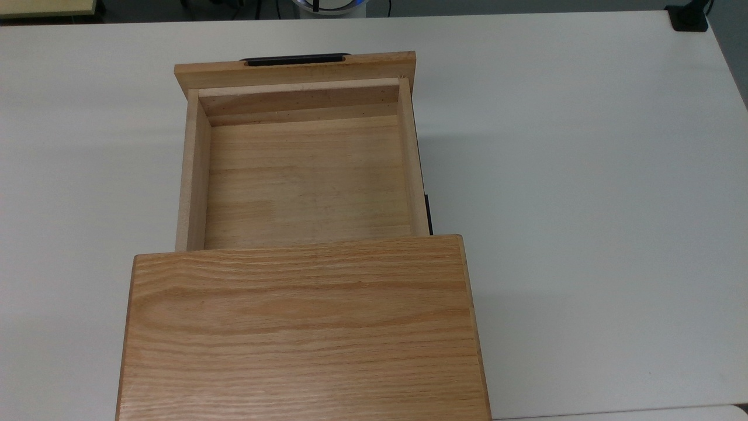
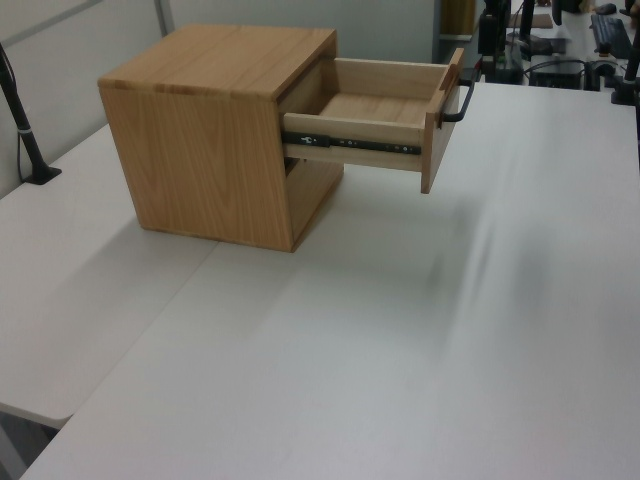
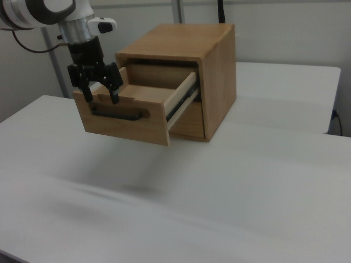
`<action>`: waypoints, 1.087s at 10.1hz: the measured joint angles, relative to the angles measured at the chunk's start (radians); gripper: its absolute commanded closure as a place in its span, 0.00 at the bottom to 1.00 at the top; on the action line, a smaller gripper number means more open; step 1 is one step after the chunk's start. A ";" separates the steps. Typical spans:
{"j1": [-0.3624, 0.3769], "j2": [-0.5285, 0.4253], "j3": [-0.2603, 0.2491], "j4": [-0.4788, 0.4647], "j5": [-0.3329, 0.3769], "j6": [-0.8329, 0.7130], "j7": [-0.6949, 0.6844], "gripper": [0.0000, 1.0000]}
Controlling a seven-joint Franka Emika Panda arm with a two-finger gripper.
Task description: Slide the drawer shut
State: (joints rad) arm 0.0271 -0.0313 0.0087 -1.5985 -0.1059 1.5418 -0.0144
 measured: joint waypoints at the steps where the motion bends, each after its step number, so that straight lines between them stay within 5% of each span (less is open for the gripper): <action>1: 0.000 0.000 0.000 0.000 0.000 0.000 0.000 0.00; 11: -0.003 0.000 -0.009 0.002 -0.021 0.000 0.000 0.00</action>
State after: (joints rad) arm 0.0244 -0.0316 -0.0002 -1.5961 -0.1265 1.5417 -0.0144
